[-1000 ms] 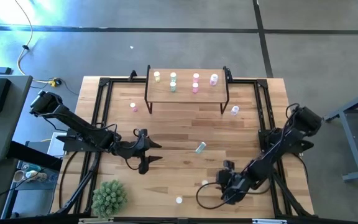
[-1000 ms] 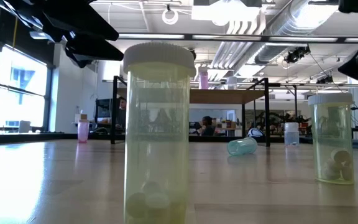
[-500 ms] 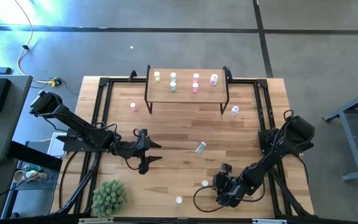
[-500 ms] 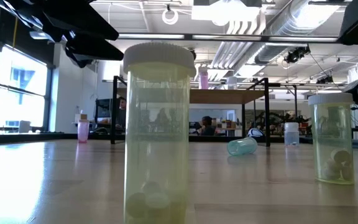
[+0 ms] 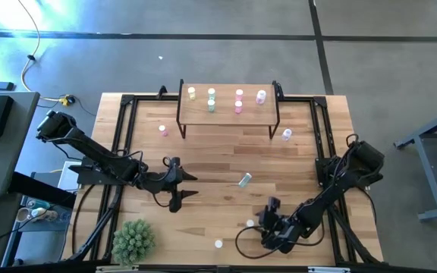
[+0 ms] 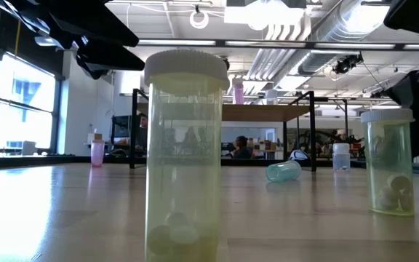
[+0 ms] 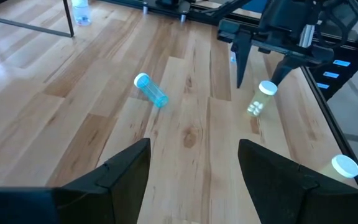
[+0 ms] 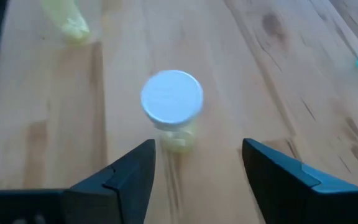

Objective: Pick and place medicine bottles onto shelf by color
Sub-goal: Put the right yellow pill bottle and align it with the other yellow pill bottle on the shelf

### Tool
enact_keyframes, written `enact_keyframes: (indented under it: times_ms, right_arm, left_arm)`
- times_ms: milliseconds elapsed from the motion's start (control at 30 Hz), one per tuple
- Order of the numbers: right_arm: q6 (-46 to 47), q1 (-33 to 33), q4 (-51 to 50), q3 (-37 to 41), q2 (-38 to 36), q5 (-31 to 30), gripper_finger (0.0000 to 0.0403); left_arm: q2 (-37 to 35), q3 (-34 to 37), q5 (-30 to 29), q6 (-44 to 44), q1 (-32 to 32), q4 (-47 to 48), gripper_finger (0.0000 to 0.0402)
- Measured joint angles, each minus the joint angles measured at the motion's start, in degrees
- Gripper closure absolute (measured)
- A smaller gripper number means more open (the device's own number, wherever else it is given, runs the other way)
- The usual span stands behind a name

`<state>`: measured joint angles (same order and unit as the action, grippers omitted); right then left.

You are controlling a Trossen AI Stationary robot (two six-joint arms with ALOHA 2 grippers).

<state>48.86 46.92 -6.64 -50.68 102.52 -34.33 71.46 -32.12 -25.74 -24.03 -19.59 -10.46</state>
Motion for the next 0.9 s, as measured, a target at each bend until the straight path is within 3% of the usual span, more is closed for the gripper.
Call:
enact_keyframes:
  times_ms: [500,900]
  right_arm:
    - [-4.44,-0.02,10.31,-0.01,4.78,-0.72,0.0171]
    - [-2.71,-0.04,10.76,-0.01,5.55,-3.27,0.0188]
  left_arm:
    - [0.00,0.00,0.15,0.15,0.00,0.00,0.0167]
    - [0.00,0.00,0.14,0.15,0.00,0.00,0.0167]
